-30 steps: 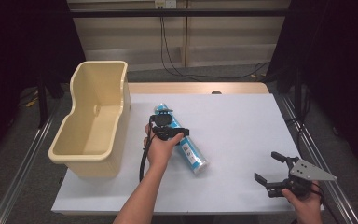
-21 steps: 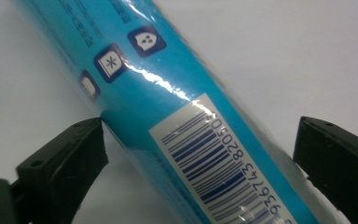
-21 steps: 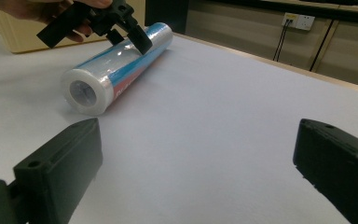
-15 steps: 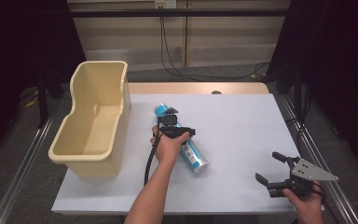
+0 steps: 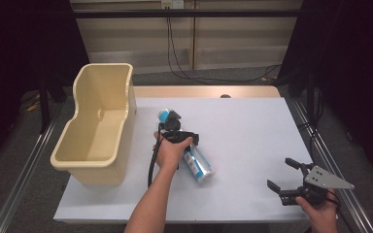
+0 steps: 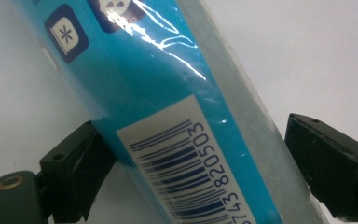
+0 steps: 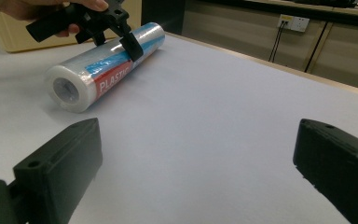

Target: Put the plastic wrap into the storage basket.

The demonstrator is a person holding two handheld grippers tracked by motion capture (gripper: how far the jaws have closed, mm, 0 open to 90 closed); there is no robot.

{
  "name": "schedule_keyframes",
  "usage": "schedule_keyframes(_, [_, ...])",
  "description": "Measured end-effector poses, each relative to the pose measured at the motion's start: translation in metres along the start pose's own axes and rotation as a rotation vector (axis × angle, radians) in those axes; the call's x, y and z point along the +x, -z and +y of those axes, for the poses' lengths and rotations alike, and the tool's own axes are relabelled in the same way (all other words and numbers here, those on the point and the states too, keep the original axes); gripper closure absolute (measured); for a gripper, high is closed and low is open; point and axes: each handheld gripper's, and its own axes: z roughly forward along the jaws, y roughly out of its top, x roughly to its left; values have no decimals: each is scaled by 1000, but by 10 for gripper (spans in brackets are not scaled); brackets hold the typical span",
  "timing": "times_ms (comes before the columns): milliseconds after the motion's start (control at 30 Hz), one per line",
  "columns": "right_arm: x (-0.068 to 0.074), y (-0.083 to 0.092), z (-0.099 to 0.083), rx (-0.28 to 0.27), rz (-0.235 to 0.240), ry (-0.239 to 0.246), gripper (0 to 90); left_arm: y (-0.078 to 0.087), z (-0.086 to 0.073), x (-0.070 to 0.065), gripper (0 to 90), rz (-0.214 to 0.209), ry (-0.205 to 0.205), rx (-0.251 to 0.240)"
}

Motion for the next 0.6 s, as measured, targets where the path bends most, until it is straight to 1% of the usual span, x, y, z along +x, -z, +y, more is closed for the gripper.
schedule_keyframes(67, [0, 0, 0, 1, -2, -1, 8, 1, 1, 1, 104, 2, -9, 15])
schedule_keyframes(100, [-1, 1, 0, 3, -3, 1, 8, 2, 2, 2, 106, 8, -20, 33])
schedule_keyframes(133, [-1, 1, 0, 3, -2, 0, 8, 3, 3, 1, 108, 12, -23, 42])
schedule_keyframes(167, [-1, 1, -1, 1, -4, -3, 8, 3, 3, 1, 109, 12, -23, 42])
schedule_keyframes(200, [-1, 2, -1, -1, -7, -3, 8, 4, 5, 2, 113, 38, -44, 69])
schedule_keyframes(233, [-1, 2, -1, -2, -9, -4, 8, 4, 5, 2, 117, 38, -44, 69])
schedule_keyframes(267, [-2, 3, -1, -1, -11, -5, 8, 5, 6, 3, 118, 53, -64, 92])
schedule_keyframes(300, [-2, 3, -1, -1, -11, -5, 8, 5, 6, 3, 120, 53, -64, 92])
schedule_keyframes(333, [-2, 4, -1, -5, -14, -3, 8, 7, 7, 4, 123, 76, -92, 117])
schedule_keyframes(400, [-2, 4, -2, -6, -16, -7, 8, 10, 9, 2, 139, 137, -124, 146])
schedule_keyframes(433, [-2, 4, -2, -3, -13, -5, 8, 11, 10, 3, 152, 159, -133, 151])
schedule_keyframes(467, [-2, 4, -2, -5, -15, -5, 8, 13, 11, 5, 169, 176, -141, 168])
schedule_keyframes(567, [-2, 3, -1, -7, -16, 0, 8, 18, 11, 10, 198, 173, -124, 181])
schedule_keyframes(600, [-2, 3, -1, -7, -18, 1, 9, 17, 10, 11, 203, 178, -124, 169])
